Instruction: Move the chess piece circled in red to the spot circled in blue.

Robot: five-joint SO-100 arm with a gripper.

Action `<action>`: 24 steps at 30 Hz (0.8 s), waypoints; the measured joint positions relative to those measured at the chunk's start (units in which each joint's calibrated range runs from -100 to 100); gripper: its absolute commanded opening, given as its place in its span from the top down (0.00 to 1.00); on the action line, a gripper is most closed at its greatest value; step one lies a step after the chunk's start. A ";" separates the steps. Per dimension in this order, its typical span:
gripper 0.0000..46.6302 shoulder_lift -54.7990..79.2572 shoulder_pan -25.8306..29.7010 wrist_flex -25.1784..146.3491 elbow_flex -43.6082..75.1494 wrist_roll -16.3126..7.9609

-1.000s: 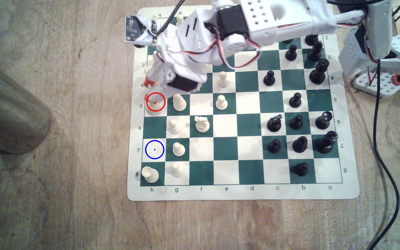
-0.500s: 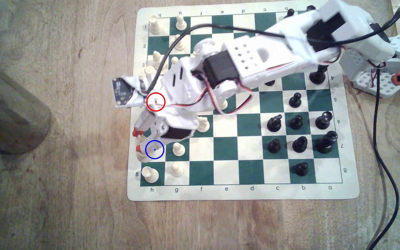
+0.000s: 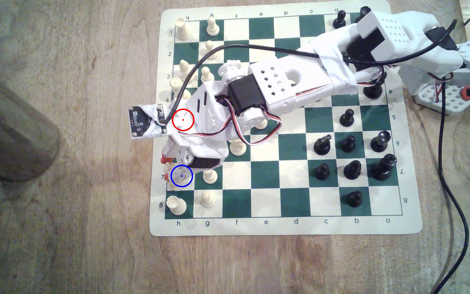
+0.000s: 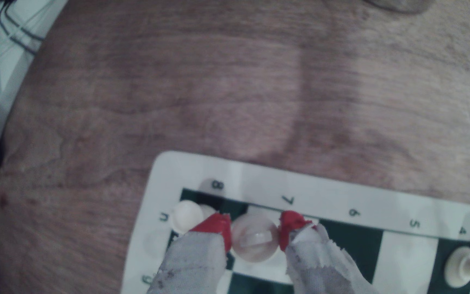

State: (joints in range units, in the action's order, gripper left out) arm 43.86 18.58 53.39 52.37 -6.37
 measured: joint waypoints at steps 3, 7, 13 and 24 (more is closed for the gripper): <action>0.99 1.17 -0.15 0.00 0.09 0.00; 0.99 1.26 -0.37 0.00 0.09 0.00; 0.99 2.68 -0.81 0.00 0.81 0.34; 0.70 2.93 -1.18 0.40 1.36 0.54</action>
State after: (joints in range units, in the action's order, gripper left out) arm 46.80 17.40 53.78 53.73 -5.84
